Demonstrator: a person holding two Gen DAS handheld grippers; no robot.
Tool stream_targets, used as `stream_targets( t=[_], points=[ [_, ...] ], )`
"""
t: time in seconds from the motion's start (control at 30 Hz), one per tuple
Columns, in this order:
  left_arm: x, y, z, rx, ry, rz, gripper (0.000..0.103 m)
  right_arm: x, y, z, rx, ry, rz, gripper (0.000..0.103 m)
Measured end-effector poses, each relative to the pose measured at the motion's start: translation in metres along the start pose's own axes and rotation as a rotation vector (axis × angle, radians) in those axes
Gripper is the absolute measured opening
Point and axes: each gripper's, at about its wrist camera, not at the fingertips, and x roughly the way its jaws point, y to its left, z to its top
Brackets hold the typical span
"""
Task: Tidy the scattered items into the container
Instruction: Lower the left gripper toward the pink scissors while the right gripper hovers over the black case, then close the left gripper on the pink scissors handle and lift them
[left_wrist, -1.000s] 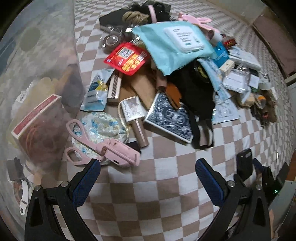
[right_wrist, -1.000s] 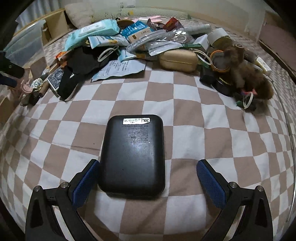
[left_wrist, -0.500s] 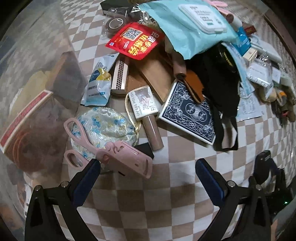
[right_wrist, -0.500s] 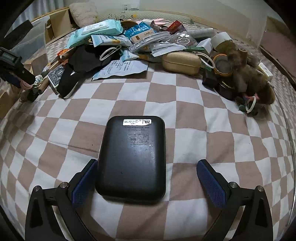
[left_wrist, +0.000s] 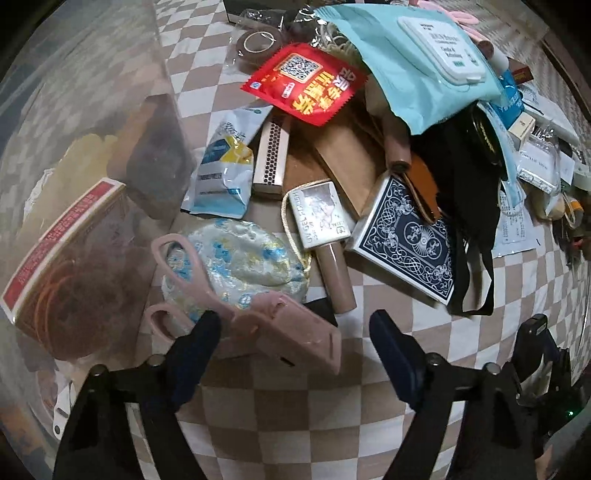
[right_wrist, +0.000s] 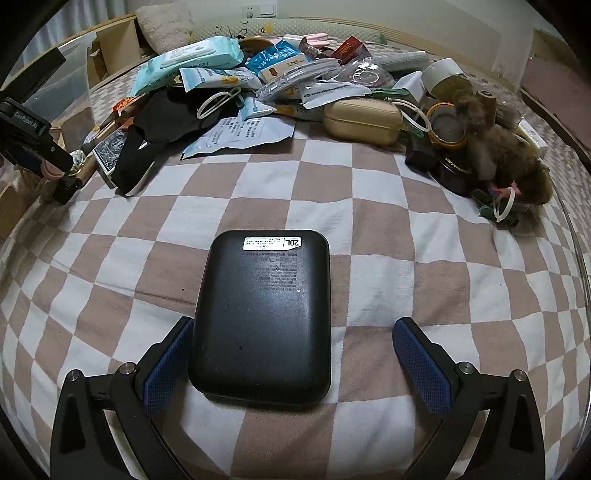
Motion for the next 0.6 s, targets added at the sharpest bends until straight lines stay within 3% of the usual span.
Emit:
stream_targets(
  t=[0.13, 0.4, 0.6],
  points=[
    [-0.005, 0.004, -0.002, 0.022, -0.006, 0.017, 0.061, 0.000, -0.001, 0.000, 0.002, -0.001, 0.000, 0.103],
    [-0.015, 0.005, -0.009, 0.069, -0.038, 0.007, 0.056, -0.001, 0.006, 0.001, 0.012, -0.032, 0.005, 0.103],
    [-0.027, -0.006, -0.021, 0.171, -0.062, -0.049, 0.049, 0.000, 0.008, 0.002, 0.007, -0.034, -0.006, 0.102]
  ],
)
